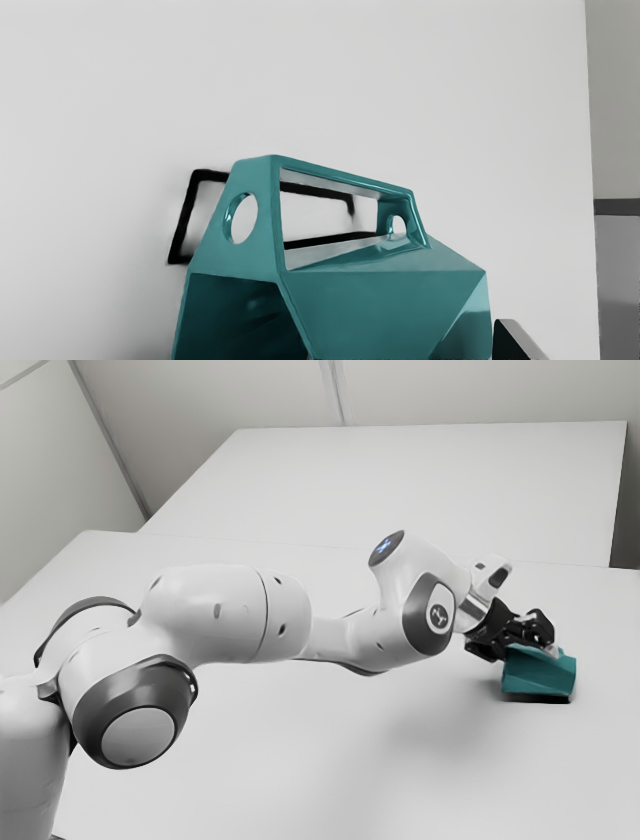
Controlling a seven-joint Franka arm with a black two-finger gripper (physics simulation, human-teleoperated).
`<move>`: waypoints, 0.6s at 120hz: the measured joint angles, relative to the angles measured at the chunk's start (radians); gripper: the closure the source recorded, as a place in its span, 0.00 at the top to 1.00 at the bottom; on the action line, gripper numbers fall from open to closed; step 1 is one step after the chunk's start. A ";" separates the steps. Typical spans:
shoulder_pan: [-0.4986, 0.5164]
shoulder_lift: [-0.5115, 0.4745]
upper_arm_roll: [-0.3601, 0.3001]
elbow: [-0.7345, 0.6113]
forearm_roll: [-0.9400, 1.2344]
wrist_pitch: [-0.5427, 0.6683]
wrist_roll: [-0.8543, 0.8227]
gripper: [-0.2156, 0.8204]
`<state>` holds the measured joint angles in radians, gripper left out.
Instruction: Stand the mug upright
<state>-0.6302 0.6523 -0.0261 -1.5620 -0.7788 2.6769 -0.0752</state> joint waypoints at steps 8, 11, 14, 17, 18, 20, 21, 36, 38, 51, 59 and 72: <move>-0.001 0.000 0.000 0.014 0.004 0.003 0.002 0.40; -0.001 0.000 0.000 0.021 0.005 0.003 0.003 0.38; -0.001 0.000 0.000 0.028 0.006 0.004 0.003 0.35; -0.002 0.000 0.000 0.033 0.007 0.005 0.004 0.33; -0.002 0.000 0.000 0.034 0.008 0.005 0.004 0.32; -0.002 0.000 0.000 0.037 0.009 0.005 0.004 0.31; -0.003 0.000 0.000 0.039 0.010 0.005 0.004 0.30; -0.013 0.002 0.000 0.067 0.024 0.008 0.005 0.18; -0.013 0.003 0.000 0.069 0.026 0.008 0.005 0.16; -0.019 0.011 0.000 0.086 0.032 0.009 0.004 0.10; -0.023 0.018 0.000 0.095 0.035 0.010 -0.001 0.08; -0.025 0.022 0.001 0.109 0.049 0.009 -0.009 0.06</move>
<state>-0.6547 0.6739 -0.0246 -1.4525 -0.7302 2.6859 -0.0841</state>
